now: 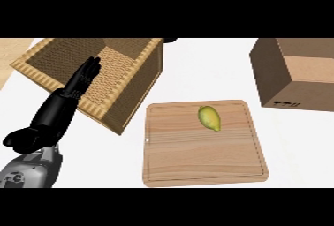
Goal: Pick the cupcake from the cutting board and place it in the cardboard box
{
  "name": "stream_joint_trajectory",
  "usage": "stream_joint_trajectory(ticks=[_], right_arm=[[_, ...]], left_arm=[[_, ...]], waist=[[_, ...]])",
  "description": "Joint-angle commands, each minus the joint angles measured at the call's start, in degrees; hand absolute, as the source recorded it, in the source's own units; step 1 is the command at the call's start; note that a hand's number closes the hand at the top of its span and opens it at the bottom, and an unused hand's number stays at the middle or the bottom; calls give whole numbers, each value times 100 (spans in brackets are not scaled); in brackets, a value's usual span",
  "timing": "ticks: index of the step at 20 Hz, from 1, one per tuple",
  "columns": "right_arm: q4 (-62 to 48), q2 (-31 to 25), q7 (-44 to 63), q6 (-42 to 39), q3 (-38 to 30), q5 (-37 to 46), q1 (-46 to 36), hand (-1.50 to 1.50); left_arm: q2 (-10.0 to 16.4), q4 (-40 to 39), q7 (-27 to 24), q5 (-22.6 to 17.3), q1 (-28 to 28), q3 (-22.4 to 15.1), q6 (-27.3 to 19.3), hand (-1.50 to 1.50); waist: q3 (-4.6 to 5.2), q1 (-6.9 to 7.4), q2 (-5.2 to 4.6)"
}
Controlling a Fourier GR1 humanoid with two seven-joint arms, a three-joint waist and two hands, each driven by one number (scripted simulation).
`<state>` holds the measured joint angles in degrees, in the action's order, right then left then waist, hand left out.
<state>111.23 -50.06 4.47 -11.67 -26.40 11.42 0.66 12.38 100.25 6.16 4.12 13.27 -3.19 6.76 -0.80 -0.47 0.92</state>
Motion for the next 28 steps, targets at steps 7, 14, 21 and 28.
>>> stream_joint_trajectory(ticks=[7,14,21,28], right_arm=[[-1068,-303,395,-70,321,-55,-1139,150],[-2361,-423,264,148,550,207,-2046,150],[-3309,-300,-155,556,1309,1120,-2547,150],[-4502,202,-720,1140,1787,1728,-2833,150]], left_arm=[[-567,-821,299,175,-10,-572,16,0],[-542,-834,174,159,-51,-540,197,0],[-547,-968,112,85,118,-381,297,0],[-591,-1116,62,145,290,-292,294,0]], waist=[[83,174,-170],[81,326,-205],[78,350,-224],[67,296,-246]])
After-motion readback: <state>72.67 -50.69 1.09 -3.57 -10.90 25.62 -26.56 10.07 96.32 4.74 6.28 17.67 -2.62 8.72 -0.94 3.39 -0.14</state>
